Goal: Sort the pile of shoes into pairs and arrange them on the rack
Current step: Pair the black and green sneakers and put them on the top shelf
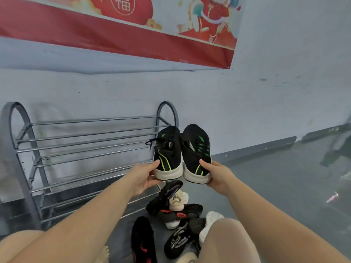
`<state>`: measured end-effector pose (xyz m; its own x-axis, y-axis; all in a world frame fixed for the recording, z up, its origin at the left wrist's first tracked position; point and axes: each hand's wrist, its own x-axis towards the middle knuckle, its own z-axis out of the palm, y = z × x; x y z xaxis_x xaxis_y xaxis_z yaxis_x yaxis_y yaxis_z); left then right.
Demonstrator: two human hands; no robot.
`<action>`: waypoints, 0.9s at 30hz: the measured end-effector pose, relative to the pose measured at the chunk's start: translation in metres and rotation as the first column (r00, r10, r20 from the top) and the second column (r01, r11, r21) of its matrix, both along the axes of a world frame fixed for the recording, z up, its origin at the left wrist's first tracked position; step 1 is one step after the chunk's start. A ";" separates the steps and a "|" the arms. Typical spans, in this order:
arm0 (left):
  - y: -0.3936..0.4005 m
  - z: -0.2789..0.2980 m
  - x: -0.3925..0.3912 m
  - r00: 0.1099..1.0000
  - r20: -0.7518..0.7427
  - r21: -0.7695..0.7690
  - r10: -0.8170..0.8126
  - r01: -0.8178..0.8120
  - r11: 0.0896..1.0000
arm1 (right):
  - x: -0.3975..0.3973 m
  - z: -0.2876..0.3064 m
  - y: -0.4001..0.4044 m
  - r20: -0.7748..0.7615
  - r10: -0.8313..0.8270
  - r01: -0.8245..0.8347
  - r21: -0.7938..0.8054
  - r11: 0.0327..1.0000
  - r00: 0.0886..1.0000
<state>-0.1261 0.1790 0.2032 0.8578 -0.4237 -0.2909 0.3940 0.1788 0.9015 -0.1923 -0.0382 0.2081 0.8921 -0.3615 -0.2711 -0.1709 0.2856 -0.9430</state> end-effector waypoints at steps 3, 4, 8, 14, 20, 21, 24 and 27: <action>0.015 0.013 0.009 0.998 0.023 -0.018 0.056 -0.056 0.998 | 0.020 0.015 0.012 0.032 0.045 -0.044 -0.022 0.999 0.998; 0.022 0.016 0.014 0.997 0.029 -0.019 0.072 -0.071 0.997 | 0.027 0.019 0.019 0.041 0.060 -0.059 -0.024 0.998 0.997; 0.055 0.020 0.034 0.986 0.038 -0.031 0.160 -0.159 0.987 | 0.062 0.028 0.049 0.052 0.113 -0.111 -0.036 0.993 0.992; 0.115 0.015 0.065 0.961 0.052 -0.020 0.271 -0.270 0.963 | 0.118 0.022 0.108 0.043 0.206 -0.203 -0.073 0.977 0.978; 0.185 0.010 0.099 0.916 -0.007 -0.036 0.400 -0.400 0.916 | 0.179 0.005 0.174 0.025 0.337 -0.336 -0.050 0.941 0.941; 0.196 0.008 0.104 0.909 -0.011 -0.036 0.417 -0.417 0.908 | 0.189 0.003 0.185 0.021 0.358 -0.357 -0.035 0.933 0.933; 0.226 0.007 0.118 0.888 0.007 0.002 0.459 -0.459 0.888 | 0.214 0.002 0.214 0.016 0.431 -0.430 -0.017 0.902 0.902; 0.248 0.013 0.131 0.857 0.032 0.047 0.515 -0.516 0.856 | 0.233 0.005 0.240 0.011 0.468 -0.468 -0.004 0.884 0.884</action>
<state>0.0050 0.4274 0.2162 0.9543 0.0955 -0.2832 0.2428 0.3049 0.9209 0.0406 0.2014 0.2135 0.9606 0.0983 -0.2598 -0.2737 0.1740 -0.9459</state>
